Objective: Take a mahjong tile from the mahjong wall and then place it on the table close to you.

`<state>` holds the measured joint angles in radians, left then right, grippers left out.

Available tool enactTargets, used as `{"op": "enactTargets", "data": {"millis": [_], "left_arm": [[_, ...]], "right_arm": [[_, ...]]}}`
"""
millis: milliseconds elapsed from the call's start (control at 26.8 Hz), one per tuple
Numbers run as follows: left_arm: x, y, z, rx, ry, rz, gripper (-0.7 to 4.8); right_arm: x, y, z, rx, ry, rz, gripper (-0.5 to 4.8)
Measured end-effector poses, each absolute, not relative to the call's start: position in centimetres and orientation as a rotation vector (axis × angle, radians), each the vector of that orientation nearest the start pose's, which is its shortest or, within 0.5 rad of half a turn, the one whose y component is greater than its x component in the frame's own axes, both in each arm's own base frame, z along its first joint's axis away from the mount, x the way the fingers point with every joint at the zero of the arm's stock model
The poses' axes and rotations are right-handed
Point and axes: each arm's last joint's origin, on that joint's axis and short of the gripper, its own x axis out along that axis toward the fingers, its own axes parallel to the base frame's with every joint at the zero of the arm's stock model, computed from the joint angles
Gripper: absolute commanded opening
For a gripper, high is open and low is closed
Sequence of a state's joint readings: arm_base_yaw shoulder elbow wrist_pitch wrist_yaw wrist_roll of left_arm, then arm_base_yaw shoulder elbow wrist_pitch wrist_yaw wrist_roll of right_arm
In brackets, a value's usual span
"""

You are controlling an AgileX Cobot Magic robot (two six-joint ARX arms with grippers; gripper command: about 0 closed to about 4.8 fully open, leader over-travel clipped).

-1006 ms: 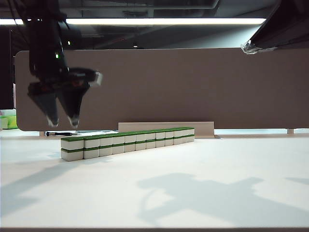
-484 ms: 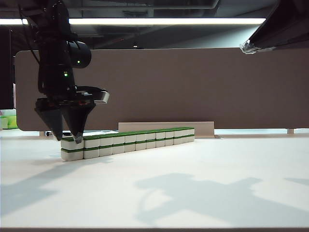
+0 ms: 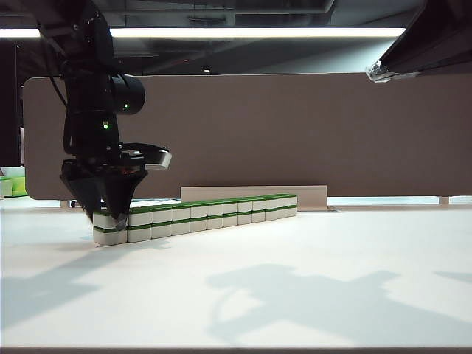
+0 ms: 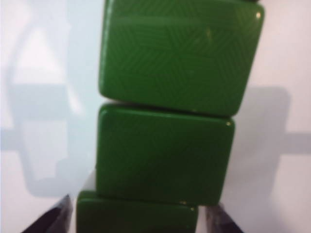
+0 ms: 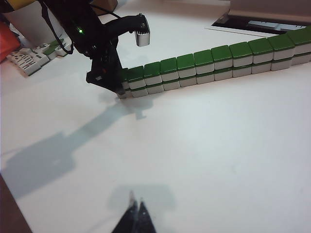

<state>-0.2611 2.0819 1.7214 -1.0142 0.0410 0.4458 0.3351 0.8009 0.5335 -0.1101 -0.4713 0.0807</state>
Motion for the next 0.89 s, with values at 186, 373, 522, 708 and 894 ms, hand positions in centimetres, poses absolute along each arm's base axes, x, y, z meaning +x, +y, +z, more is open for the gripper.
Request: {"op": "enactTargets", "data": {"millis": [186, 373, 522, 708, 894], "left_arm": [[40.5, -11.0, 20.3, 0.531, 1.309, -0.566, 3.49], [40.6, -11.0, 19.9, 0.531, 1.319, -0.568, 3.48], [40.7, -11.0, 19.7, 0.531, 1.320, -0.569, 3.40], [40.9, -11.1, 19.2, 0.532, 1.325, -0.570, 3.35], [41.0, -11.2, 19.2, 0.535, 1.308, -0.571, 2.38]], "right_arm": [[16.1, 7.0, 25.2, 0.102, 0.420, 0.780, -0.01], [16.1, 7.0, 25.2, 0.102, 0.420, 0.780, -0.01], [16.1, 7.0, 25.2, 0.102, 0.420, 0.780, -0.01], [16.1, 7.0, 25.2, 0.102, 0.420, 0.781, -0.01], [16.1, 7.0, 25.2, 0.102, 0.420, 0.781, -0.01]]}}
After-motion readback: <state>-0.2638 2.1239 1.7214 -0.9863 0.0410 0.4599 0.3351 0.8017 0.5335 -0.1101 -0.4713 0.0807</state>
